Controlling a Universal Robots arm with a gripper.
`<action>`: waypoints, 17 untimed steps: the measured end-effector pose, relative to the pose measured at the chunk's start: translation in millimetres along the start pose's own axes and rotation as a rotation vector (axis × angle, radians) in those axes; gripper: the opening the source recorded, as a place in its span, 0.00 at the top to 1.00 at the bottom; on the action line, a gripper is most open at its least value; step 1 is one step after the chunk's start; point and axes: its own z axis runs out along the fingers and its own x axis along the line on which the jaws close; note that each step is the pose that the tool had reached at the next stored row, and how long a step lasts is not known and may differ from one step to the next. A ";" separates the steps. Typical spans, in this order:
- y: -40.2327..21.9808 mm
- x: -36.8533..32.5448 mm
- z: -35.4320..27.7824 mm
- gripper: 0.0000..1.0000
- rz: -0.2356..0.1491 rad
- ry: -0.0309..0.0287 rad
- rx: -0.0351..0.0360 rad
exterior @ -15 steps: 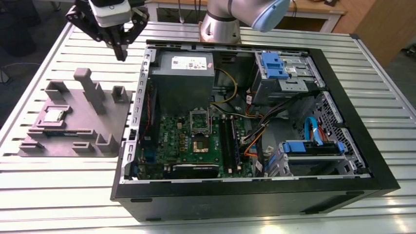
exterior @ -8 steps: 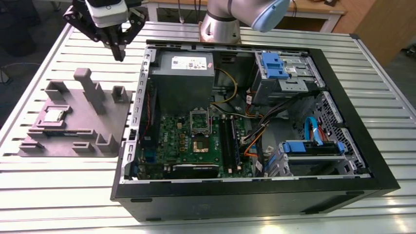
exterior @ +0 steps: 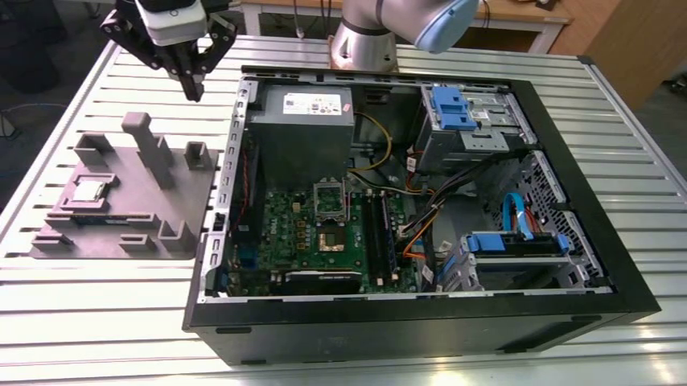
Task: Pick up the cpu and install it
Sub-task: 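Reach for the cpu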
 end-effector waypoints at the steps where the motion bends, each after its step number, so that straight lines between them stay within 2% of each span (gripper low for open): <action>1: 0.0 0.4 0.0 0.90 0.000 0.0001 0.0000; 17: -0.6 6.9 0.9 0.90 0.000 0.0010 0.0000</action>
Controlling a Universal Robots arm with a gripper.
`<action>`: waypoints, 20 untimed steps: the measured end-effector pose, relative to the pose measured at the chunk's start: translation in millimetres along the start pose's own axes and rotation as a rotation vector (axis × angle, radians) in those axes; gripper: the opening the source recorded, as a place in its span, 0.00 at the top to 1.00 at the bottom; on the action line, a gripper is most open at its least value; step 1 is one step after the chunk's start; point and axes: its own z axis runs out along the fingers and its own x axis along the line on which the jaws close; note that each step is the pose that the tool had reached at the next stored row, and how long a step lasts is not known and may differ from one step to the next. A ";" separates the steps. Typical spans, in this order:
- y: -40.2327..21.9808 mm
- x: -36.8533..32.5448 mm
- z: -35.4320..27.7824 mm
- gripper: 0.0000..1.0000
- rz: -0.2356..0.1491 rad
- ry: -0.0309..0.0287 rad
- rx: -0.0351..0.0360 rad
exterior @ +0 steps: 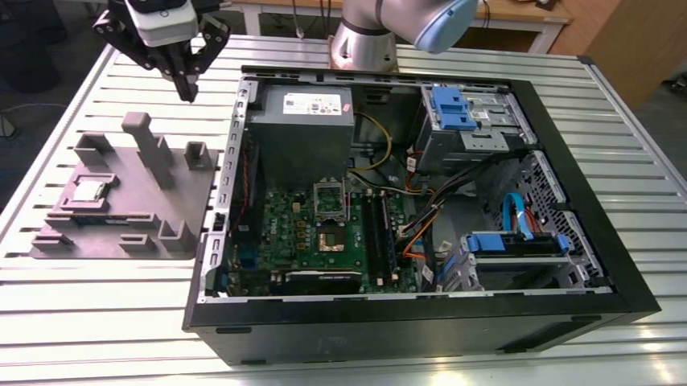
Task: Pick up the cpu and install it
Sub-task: 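Reach for the cpu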
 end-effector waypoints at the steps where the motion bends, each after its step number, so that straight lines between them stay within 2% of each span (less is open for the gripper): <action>1: 0.0 0.4 0.0 0.90 0.000 0.0001 0.0000; 20: -0.6 7.0 0.9 0.90 0.000 0.0013 0.0000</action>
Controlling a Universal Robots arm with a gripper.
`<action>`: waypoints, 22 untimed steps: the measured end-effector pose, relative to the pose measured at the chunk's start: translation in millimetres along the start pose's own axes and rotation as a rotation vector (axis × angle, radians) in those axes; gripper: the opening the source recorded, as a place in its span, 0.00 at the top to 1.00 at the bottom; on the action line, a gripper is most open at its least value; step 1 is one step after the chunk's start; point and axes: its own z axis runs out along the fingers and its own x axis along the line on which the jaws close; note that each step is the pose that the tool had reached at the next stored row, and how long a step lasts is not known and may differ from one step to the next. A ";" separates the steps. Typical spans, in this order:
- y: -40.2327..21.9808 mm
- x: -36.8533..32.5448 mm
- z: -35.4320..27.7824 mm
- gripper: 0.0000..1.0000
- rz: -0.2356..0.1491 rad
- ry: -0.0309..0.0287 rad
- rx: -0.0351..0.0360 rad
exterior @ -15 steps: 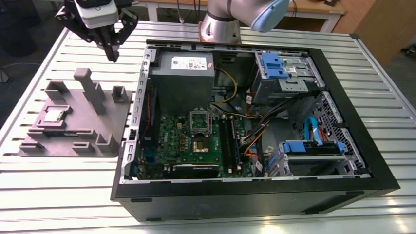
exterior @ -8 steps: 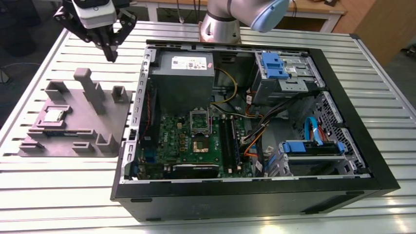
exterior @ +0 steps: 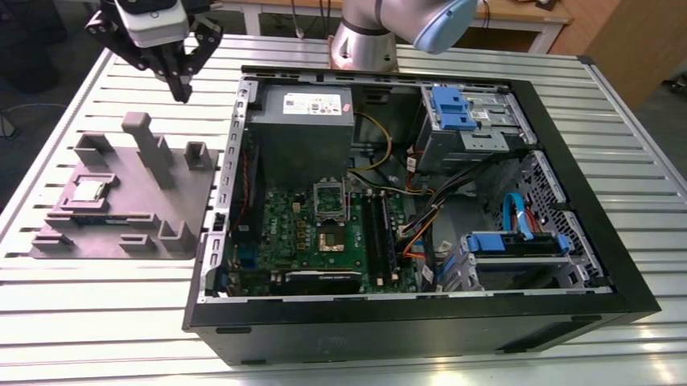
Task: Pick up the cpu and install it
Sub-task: 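Reach for the cpu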
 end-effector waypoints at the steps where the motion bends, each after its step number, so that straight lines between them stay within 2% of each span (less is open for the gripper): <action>1: 0.0 0.4 0.0 0.90 0.000 0.0000 0.0001; 22: -0.6 7.6 0.4 0.90 0.000 0.0002 0.0000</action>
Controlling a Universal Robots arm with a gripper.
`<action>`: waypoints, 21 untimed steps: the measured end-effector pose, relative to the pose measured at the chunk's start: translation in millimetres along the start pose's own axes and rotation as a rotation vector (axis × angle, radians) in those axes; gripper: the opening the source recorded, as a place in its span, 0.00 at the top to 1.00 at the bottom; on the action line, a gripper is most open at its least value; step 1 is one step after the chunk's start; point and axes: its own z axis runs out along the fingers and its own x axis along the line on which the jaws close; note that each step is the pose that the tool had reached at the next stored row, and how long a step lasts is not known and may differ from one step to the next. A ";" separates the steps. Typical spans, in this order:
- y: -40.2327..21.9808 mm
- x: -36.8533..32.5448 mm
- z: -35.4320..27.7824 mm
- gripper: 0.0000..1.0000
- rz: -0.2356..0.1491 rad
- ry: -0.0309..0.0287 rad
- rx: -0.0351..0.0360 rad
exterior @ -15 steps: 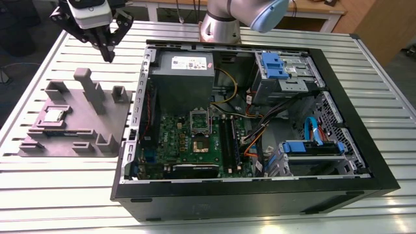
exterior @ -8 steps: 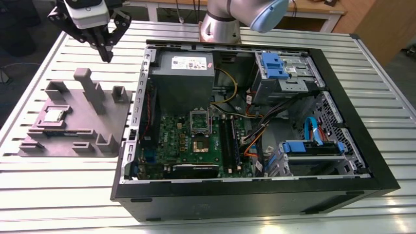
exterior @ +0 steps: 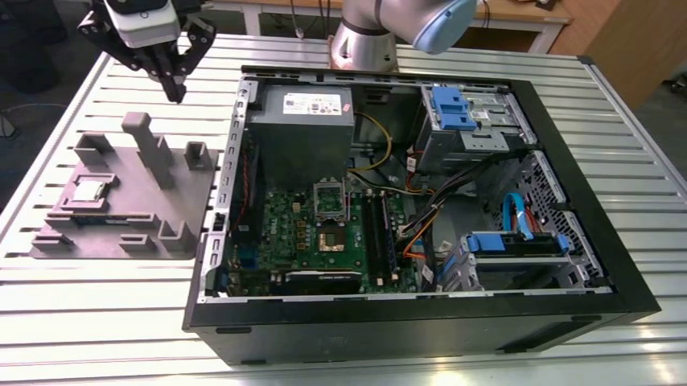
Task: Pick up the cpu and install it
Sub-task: 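Reach for the cpu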
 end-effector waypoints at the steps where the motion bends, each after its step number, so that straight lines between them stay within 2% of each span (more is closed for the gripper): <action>1: -0.1 1.5 0.0 0.90 0.000 0.0001 0.0000; 5: -0.9 12.9 -0.1 0.90 0.000 0.0001 0.0000; 9: -1.6 20.7 0.0 0.90 0.000 0.0008 0.0001; 21: -2.5 32.1 1.3 0.90 0.000 0.0028 0.0002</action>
